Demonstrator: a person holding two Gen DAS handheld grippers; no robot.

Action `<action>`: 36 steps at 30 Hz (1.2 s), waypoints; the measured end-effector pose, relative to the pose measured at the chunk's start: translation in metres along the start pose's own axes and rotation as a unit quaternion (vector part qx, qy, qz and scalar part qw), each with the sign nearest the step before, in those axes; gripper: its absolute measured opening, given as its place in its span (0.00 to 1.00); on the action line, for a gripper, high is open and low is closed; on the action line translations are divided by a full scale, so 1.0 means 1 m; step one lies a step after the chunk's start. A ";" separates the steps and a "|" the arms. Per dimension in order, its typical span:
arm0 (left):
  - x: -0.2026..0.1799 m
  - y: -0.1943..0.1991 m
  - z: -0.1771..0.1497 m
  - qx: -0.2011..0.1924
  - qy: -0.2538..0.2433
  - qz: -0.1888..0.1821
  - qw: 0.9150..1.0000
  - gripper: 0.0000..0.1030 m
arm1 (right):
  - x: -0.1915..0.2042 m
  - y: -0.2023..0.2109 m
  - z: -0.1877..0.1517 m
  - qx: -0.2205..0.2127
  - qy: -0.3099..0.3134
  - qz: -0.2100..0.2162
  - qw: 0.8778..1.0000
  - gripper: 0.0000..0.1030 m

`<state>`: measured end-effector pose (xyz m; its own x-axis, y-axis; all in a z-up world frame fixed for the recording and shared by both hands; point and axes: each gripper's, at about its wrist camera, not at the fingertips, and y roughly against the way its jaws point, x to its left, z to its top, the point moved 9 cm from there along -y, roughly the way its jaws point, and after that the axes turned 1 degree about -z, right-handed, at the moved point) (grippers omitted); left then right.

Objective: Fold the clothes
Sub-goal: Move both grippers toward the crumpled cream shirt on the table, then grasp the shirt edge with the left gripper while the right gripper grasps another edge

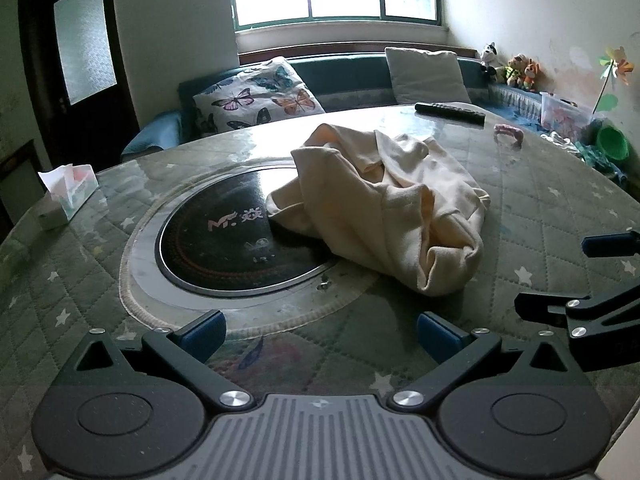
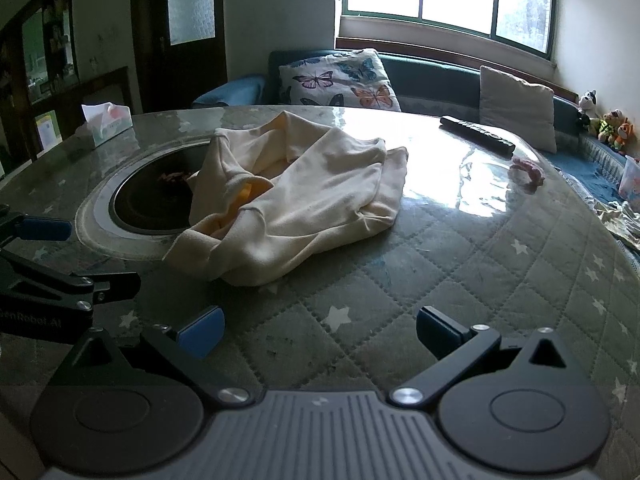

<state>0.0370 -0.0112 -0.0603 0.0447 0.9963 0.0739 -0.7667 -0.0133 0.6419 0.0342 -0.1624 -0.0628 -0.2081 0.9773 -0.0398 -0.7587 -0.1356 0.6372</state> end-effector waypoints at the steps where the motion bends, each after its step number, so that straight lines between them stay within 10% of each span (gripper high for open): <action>1: 0.000 -0.001 0.001 0.000 0.000 0.000 1.000 1.00 | 0.004 -0.001 0.001 0.001 -0.001 -0.001 1.000 1.00; 23: 0.005 -0.019 0.018 0.004 -0.003 0.001 1.000 1.00 | 0.015 0.002 -0.006 0.017 -0.020 -0.018 0.999 1.00; 36: 0.021 -0.033 0.066 -0.026 -0.004 0.009 1.000 1.00 | 0.018 -0.030 0.045 0.014 -0.026 -0.014 0.999 1.00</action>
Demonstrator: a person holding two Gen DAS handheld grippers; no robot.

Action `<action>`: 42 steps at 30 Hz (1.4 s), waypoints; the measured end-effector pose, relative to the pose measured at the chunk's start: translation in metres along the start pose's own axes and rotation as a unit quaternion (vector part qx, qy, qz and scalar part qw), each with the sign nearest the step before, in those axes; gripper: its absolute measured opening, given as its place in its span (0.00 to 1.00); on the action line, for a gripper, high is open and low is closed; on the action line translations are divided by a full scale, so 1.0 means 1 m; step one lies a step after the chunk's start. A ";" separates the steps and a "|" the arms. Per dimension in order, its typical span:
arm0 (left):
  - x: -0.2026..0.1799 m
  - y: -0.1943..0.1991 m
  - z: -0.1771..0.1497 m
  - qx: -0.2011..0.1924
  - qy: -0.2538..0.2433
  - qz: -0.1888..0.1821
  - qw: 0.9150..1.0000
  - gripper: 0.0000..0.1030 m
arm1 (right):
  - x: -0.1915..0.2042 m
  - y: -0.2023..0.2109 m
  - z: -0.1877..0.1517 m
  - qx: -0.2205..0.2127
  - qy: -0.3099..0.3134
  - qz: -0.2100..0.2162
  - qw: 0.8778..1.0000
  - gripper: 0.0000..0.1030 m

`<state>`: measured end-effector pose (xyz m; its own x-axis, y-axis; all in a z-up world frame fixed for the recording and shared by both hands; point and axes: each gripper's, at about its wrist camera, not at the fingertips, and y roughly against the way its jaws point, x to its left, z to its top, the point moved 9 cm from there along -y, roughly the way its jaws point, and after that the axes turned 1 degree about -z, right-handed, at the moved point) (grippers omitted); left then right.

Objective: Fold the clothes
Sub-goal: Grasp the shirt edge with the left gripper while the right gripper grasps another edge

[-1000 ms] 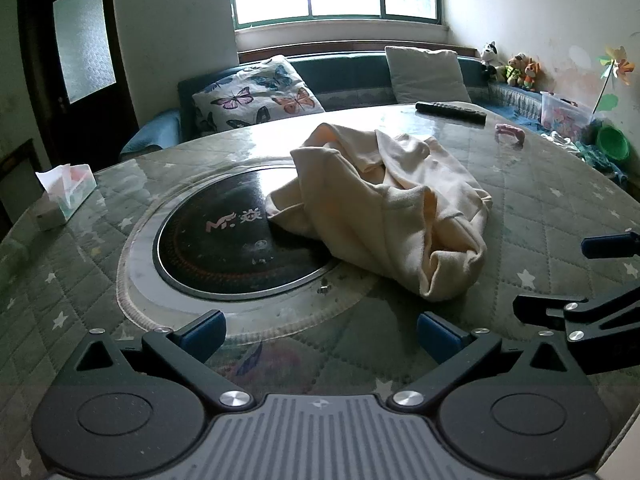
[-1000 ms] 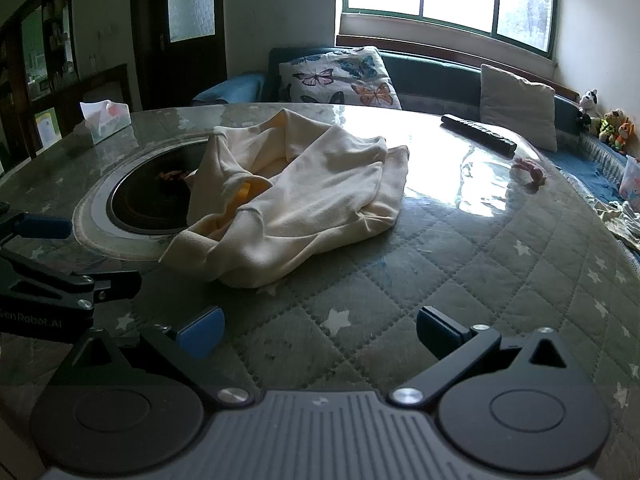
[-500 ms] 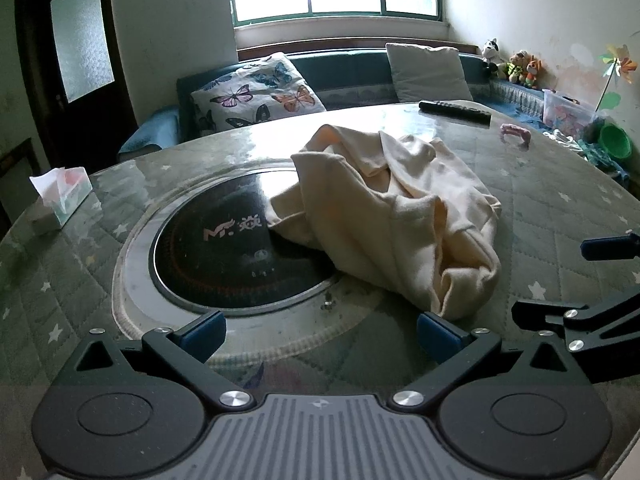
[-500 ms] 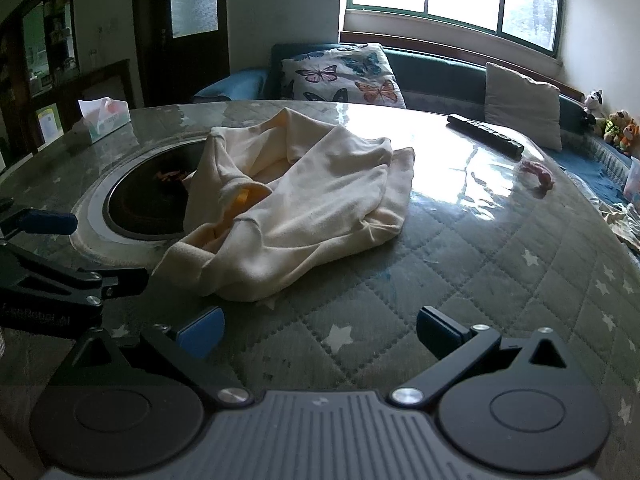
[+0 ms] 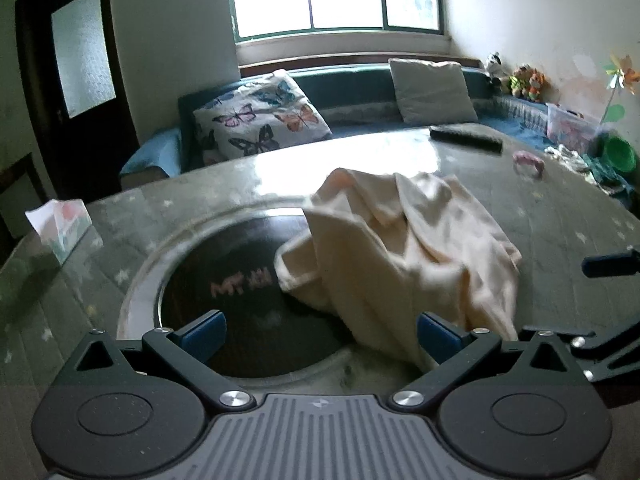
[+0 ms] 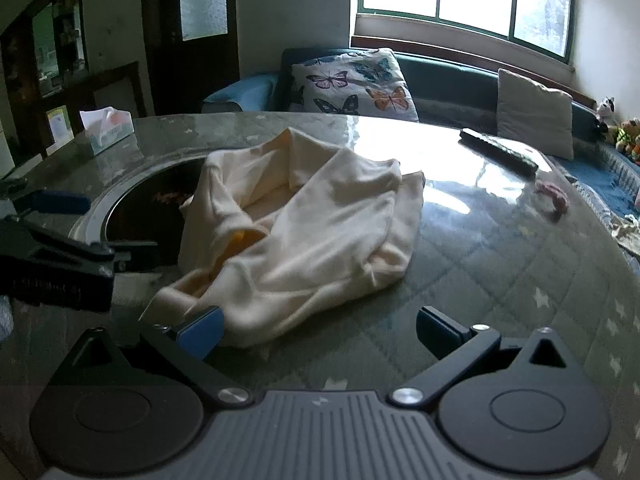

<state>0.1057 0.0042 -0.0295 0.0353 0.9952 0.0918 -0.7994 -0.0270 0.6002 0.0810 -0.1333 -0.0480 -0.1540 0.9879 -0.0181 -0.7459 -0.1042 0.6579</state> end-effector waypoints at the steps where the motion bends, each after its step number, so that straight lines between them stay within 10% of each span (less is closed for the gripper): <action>1: 0.003 -0.002 0.007 -0.005 0.001 0.003 1.000 1.00 | -0.004 -0.005 0.008 -0.001 0.000 0.001 1.000 1.00; 12: 0.036 -0.057 0.074 -0.011 0.014 -0.013 1.000 0.77 | 0.002 -0.026 0.057 -0.011 -0.016 0.001 1.000 0.96; 28: 0.015 -0.163 0.081 0.088 0.018 -0.167 0.982 0.67 | -0.007 -0.115 0.131 0.024 -0.038 0.020 0.999 0.74; 32: 0.012 -0.162 0.075 0.098 0.028 -0.204 0.974 0.21 | -0.003 -0.129 0.138 0.033 -0.043 0.028 0.998 0.58; 42: 0.028 -0.128 0.077 0.050 0.039 -0.148 0.987 0.12 | -0.003 -0.135 0.130 0.050 -0.030 0.027 0.998 0.07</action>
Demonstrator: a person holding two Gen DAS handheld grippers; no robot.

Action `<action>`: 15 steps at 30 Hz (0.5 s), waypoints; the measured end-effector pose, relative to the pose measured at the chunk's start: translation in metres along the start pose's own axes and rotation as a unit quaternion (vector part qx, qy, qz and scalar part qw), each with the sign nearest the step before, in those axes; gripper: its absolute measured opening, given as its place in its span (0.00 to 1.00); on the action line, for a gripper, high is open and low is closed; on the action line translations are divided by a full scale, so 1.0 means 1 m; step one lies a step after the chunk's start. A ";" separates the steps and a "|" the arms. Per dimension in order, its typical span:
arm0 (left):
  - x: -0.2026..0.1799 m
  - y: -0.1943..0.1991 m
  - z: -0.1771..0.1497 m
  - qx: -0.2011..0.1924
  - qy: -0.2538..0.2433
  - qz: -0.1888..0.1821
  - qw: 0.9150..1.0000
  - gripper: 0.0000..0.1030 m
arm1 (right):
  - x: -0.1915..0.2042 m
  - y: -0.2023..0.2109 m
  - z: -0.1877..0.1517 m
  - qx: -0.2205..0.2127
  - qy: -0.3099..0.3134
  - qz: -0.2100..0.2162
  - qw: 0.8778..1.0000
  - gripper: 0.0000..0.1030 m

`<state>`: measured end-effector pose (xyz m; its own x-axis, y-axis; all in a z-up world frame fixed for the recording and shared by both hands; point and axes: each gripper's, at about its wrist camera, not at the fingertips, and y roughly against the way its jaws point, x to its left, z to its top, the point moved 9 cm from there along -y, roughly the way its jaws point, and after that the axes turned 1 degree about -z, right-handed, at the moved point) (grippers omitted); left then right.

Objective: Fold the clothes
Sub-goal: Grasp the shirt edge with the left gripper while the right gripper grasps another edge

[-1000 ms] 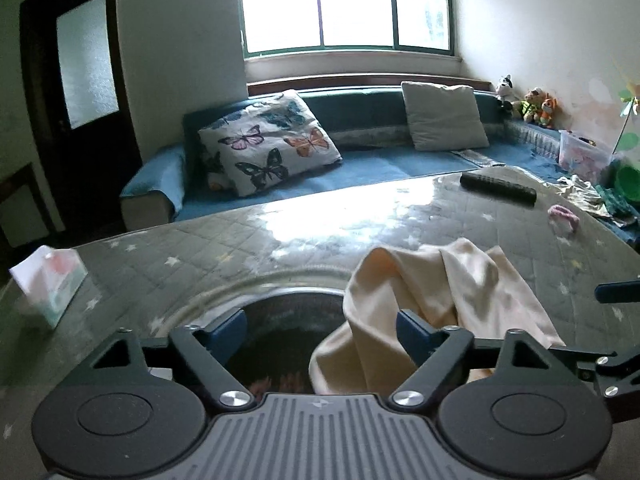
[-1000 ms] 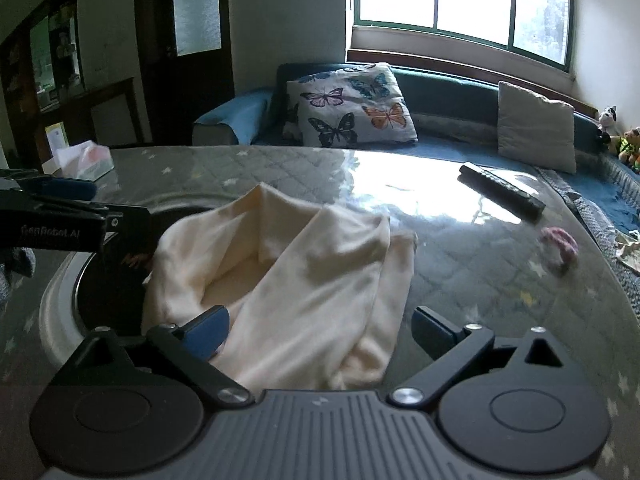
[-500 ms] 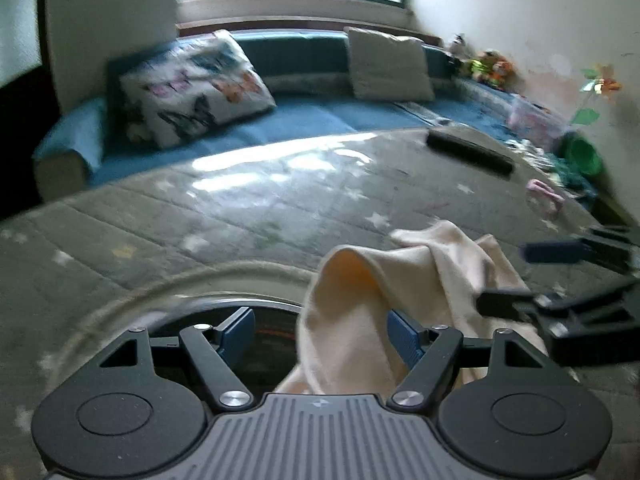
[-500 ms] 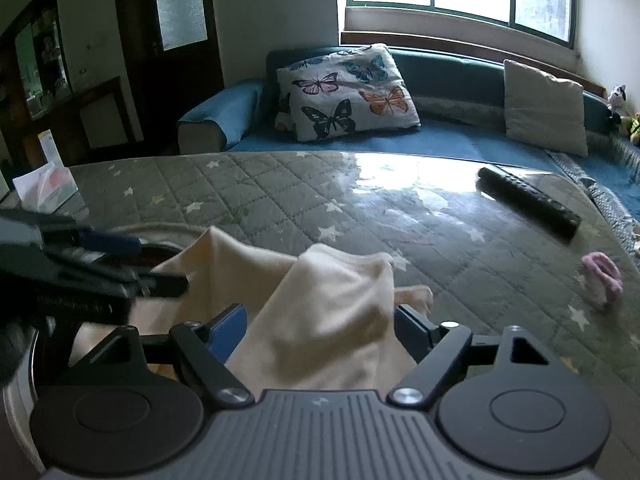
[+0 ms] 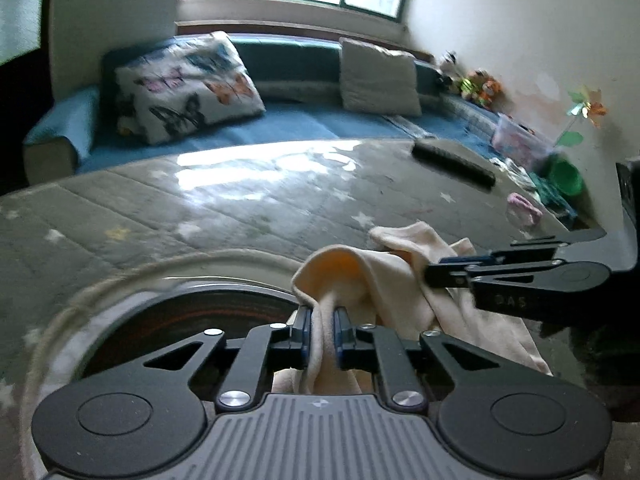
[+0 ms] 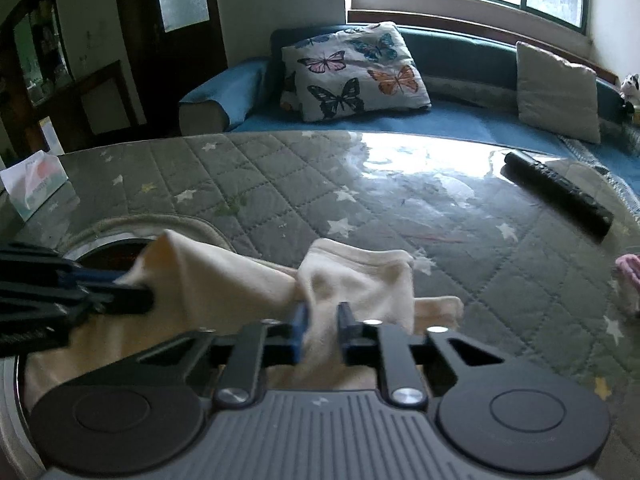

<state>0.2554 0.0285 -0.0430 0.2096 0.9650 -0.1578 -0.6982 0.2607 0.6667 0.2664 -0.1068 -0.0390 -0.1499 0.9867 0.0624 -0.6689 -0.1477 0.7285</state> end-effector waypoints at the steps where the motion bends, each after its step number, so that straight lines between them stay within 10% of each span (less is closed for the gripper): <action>1: 0.001 0.007 -0.001 -0.007 0.001 0.009 1.000 0.12 | -0.005 0.002 0.001 -0.004 0.004 -0.005 1.000 0.03; 15: 0.013 0.032 -0.012 -0.016 -0.046 0.073 0.996 0.22 | 0.021 0.019 0.009 -0.024 0.013 0.066 0.997 0.12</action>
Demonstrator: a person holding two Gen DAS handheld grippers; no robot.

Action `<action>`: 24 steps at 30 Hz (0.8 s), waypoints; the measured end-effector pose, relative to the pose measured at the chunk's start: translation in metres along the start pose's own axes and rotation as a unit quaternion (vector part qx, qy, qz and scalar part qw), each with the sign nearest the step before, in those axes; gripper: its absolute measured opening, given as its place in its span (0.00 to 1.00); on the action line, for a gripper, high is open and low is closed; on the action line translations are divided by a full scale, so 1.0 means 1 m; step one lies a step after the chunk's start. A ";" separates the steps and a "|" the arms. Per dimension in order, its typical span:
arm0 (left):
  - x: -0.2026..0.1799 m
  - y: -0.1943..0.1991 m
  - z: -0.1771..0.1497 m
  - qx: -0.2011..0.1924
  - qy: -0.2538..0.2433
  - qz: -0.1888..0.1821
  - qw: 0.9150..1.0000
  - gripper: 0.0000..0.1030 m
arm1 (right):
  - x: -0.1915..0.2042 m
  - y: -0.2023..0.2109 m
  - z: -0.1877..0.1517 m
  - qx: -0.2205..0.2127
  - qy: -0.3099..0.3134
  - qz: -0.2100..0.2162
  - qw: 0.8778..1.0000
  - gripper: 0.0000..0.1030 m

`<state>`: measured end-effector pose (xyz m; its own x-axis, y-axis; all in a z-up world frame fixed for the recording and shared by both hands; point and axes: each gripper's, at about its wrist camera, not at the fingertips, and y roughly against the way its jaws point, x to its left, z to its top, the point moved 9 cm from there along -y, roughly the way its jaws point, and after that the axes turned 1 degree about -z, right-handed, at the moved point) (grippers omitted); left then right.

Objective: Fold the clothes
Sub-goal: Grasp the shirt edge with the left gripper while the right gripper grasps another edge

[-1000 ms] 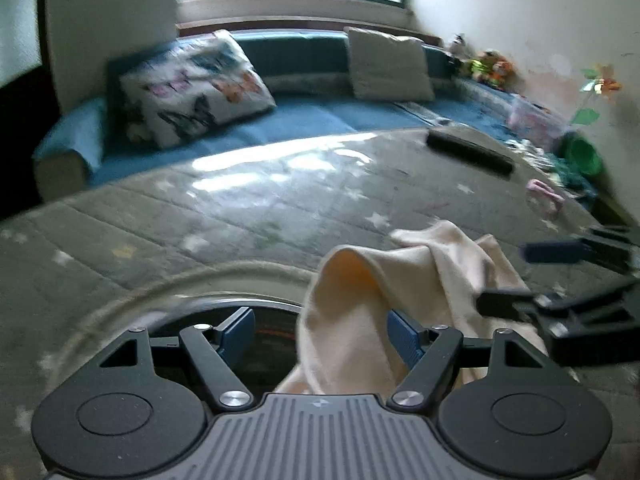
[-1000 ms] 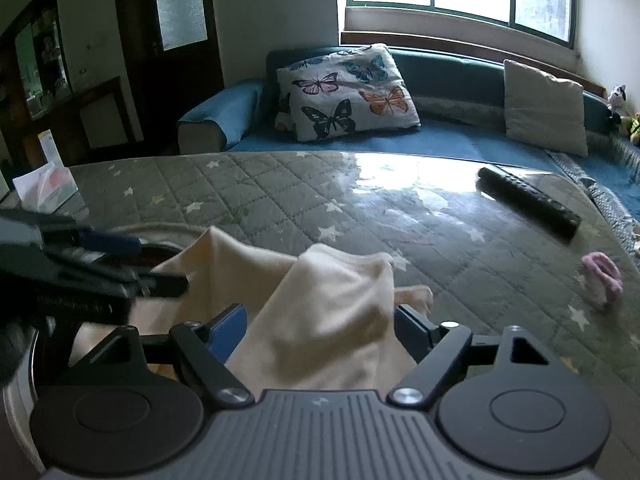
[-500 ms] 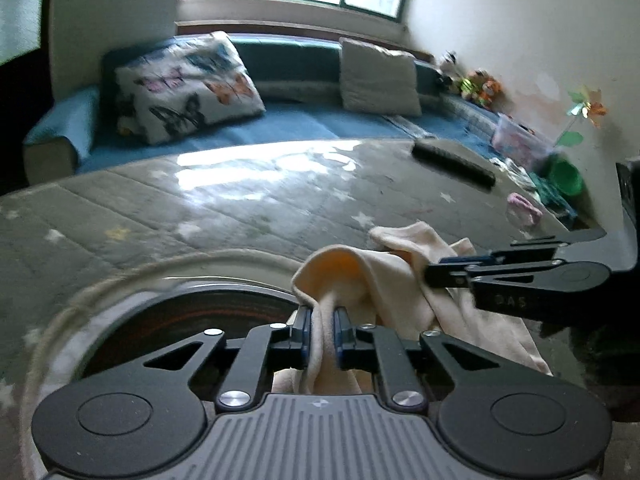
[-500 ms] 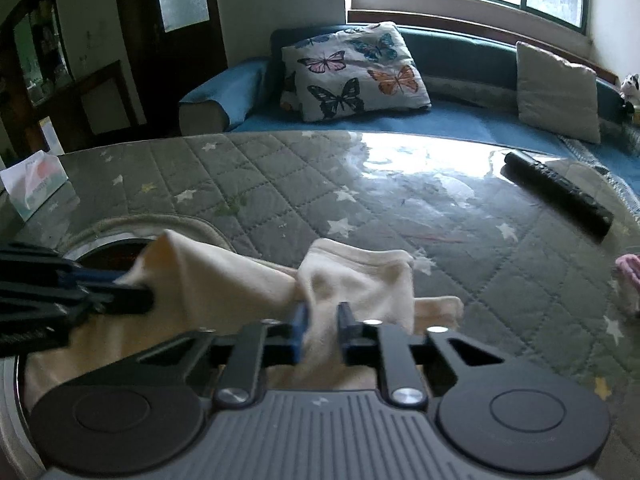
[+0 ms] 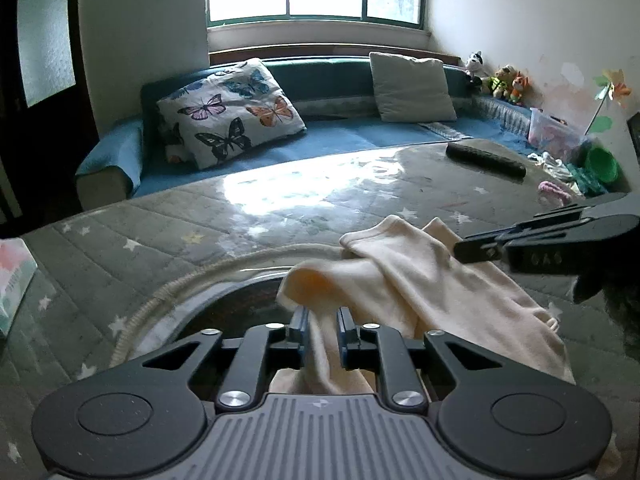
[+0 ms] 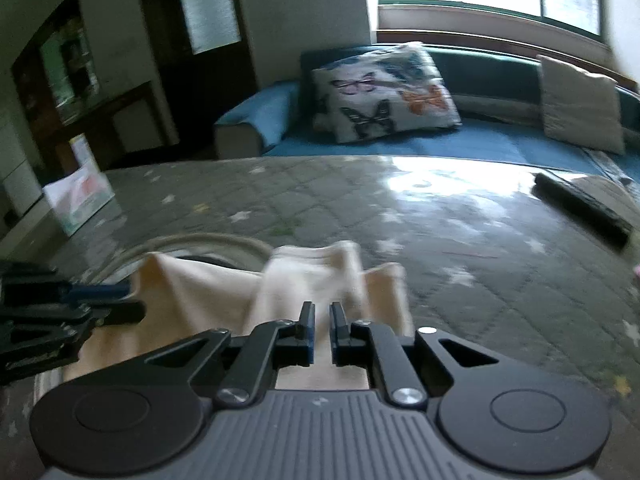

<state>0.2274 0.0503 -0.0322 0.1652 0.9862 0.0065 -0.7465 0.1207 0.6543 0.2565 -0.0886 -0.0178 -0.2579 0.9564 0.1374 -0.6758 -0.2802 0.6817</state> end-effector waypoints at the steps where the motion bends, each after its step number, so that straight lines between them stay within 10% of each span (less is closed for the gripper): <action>1: 0.000 -0.001 0.001 -0.003 -0.007 0.000 1.000 0.30 | 0.004 -0.002 0.000 0.002 0.007 0.007 1.000 0.20; 3: 0.000 -0.003 0.002 -0.008 -0.027 0.003 1.000 0.44 | 0.014 -0.008 0.002 0.008 0.022 0.018 1.000 0.31; 13: 0.006 -0.039 0.006 0.016 -0.034 -0.030 0.999 0.49 | -0.016 -0.042 -0.006 0.047 0.096 0.017 0.994 0.25; 16: 0.005 -0.046 0.002 0.023 -0.021 -0.044 0.999 0.13 | -0.028 -0.036 -0.006 0.040 0.100 0.010 0.994 0.04; 24: 0.021 0.004 0.004 -0.036 0.024 -0.001 0.999 0.06 | -0.091 0.014 -0.002 -0.007 0.049 -0.030 0.998 0.02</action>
<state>0.2299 0.0710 -0.0265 0.1364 0.9902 -0.0314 -0.7905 0.1278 0.5989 0.2692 -0.1799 -0.0222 -0.2822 0.9591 0.0243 -0.7018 -0.2236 0.6764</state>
